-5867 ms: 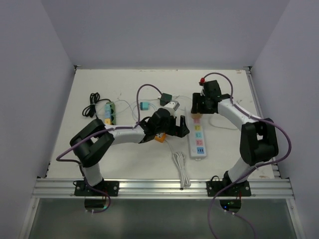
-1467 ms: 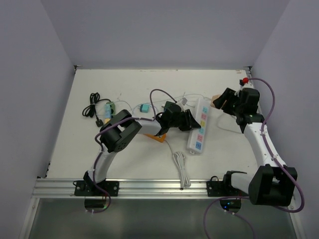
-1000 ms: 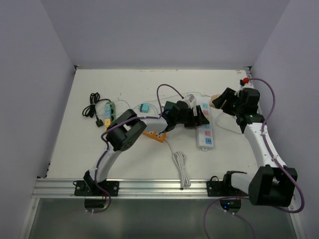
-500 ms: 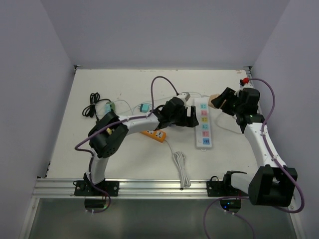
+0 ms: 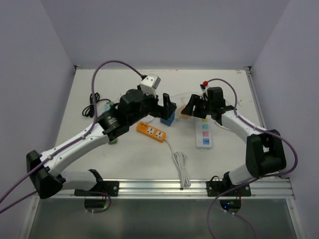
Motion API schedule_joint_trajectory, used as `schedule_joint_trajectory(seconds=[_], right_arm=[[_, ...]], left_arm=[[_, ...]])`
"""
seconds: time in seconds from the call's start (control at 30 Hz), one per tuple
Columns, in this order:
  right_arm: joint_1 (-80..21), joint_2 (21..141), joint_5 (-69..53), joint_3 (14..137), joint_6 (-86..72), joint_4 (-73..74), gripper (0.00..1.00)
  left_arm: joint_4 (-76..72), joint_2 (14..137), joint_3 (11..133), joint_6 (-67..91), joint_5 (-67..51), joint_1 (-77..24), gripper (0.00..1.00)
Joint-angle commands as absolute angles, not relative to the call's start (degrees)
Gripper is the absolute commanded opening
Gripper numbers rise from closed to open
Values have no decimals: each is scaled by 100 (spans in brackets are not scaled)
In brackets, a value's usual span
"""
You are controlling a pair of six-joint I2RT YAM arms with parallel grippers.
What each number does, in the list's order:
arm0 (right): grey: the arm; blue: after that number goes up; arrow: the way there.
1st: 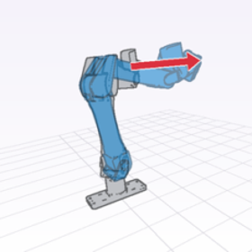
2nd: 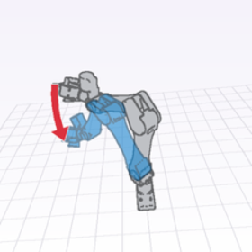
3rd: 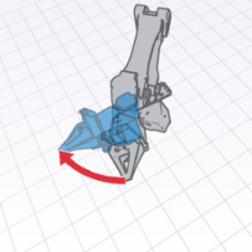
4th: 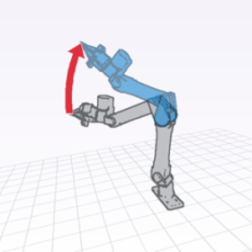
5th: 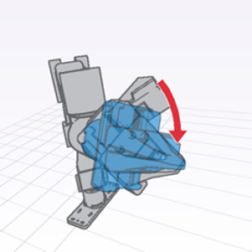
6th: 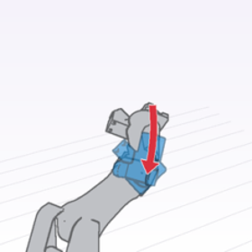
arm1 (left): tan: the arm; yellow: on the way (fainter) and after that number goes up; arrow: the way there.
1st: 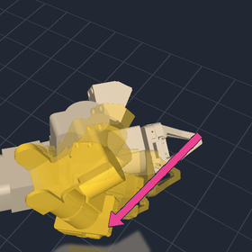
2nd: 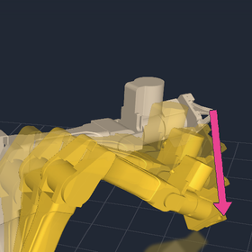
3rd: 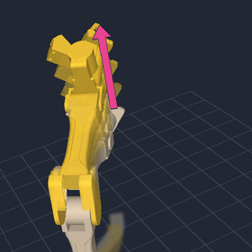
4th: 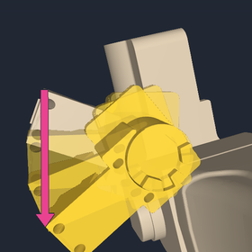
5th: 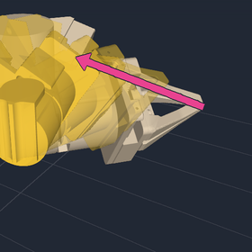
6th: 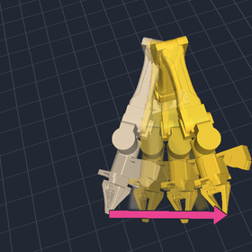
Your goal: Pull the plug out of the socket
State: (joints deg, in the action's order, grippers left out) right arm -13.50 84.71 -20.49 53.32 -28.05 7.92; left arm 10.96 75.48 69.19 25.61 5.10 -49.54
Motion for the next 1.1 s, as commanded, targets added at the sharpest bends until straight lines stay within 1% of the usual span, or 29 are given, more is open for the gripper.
schedule_joint_trajectory(seconds=[0.0, 0.03, 0.1, 0.13, 0.2, 0.27, 0.33, 0.37, 0.43, 0.47, 0.53, 0.57, 0.6, 0.67, 0.83, 0.97, 1.07], right_arm=[[-1476, 8788, -1855, 5721, -2909, 317, 19], [-1520, 9059, -1898, 5774, -2944, 282, 19], [-1538, 9341, -2021, 5975, -3023, 176, 19], [-1582, 9552, -2021, 6046, -3050, 141, 19], [-1608, 9755, -2021, 6265, -3059, 141, 20], [-1617, 10027, -2013, 6415, -3094, 141, 25], [-1617, 10221, -2065, 6696, -3111, 193, 29], [-1626, 10396, -2083, 6802, -3103, 272, 39], [-1635, 10564, -2092, 7057, -3085, 395, 47], [-1635, 10678, -2109, 7127, -3059, 413, 54], [-1626, 10740, -2092, 7347, -3015, 596, 59], [-1635, 10766, -2057, 7409, -2962, 650, 66], [-1635, 10758, -2022, 7505, -2936, 685, 70], [-1635, 10740, -1926, 7680, -2813, 869, 75], [-1635, 10416, -1644, 7840, -2593, 1291, 81], [-1678, 10003, -1398, 7787, -2444, 1406, 81], [-1941, 9730, -1275, 7734, -2321, 1433, 79]], left_arm=[[2107, 6813, 6619, 1689, 1511, -4625, 100], [2214, 6429, 6453, 1644, 1538, -4484, 100], [2373, 6058, 6268, 1478, 1660, -4063, 100], [2382, 5725, 6066, 1433, 1809, -3982, 99], [2408, 5442, 5846, 1371, 2380, -3911, 100], [2391, 5186, 5538, 1371, 2758, -3894, 100], [2356, 5124, 5284, 1362, 2873, -3850, 100], [2355, 5133, 5221, 1362, 2970, -3832, 100], [2356, 5177, 5037, 1397, 3146, -3806, 100], [2277, 5159, 4975, 1389, 3251, -3780, 100], [2180, 5115, 4791, 1319, 3331, -3744, 100], [2110, 5107, 4755, 1301, 3340, -3683, 100], [2083, 5106, 4720, 1283, 3349, -3657, 100], [2048, 5106, 4632, 1257, 3358, -3543, 100], [2074, 4896, 4553, 1292, 3454, -3314, 100], [2101, 4659, 4518, 1380, 3743, -3226, 100], [2040, 4351, 4448, 1468, 4060, -3208, 100]])
